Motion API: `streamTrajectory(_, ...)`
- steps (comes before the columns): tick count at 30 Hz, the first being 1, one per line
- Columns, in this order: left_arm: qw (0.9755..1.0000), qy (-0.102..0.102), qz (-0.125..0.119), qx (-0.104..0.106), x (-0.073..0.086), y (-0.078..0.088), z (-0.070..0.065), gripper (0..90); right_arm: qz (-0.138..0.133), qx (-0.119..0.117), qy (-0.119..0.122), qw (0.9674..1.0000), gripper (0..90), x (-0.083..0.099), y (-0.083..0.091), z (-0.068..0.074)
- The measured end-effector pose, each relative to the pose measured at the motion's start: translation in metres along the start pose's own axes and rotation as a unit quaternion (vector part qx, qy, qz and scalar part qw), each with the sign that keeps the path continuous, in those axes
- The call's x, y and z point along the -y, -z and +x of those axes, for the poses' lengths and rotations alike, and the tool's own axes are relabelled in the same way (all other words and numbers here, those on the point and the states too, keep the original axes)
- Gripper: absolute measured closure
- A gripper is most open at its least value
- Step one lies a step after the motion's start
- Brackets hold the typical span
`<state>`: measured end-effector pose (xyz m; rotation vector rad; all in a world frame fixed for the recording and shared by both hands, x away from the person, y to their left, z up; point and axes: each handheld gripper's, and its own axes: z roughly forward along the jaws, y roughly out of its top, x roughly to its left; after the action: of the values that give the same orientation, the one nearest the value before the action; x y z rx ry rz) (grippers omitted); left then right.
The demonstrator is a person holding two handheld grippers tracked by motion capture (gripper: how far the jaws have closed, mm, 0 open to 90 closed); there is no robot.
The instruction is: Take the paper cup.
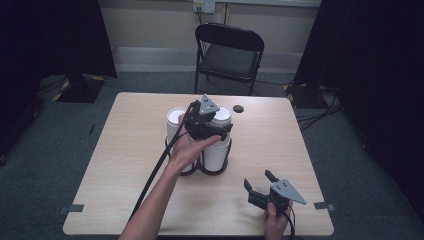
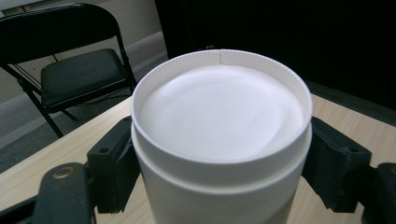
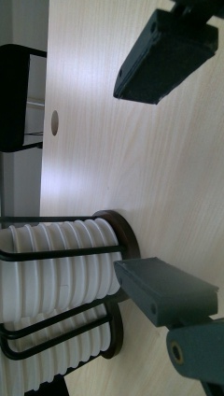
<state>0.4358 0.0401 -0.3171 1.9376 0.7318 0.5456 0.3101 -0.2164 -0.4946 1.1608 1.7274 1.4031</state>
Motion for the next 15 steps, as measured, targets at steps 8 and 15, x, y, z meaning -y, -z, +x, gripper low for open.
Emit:
streamTrajectory(8, 1.0, 0.003, -0.003, 0.001, -0.0002, 0.0009, 0.0001, 21.4, 0.0, 0.0, 0.0, 1.0, 14.1, 0.0, 0.0, 0.0)
streamTrajectory(15, 0.9996, 0.006, -0.028, -0.002, -0.0053, 0.0095, 0.002, 21.5, 0.001, 0.001, -0.001, 1.0, 14.1, -0.0001, 0.0, 0.0002)
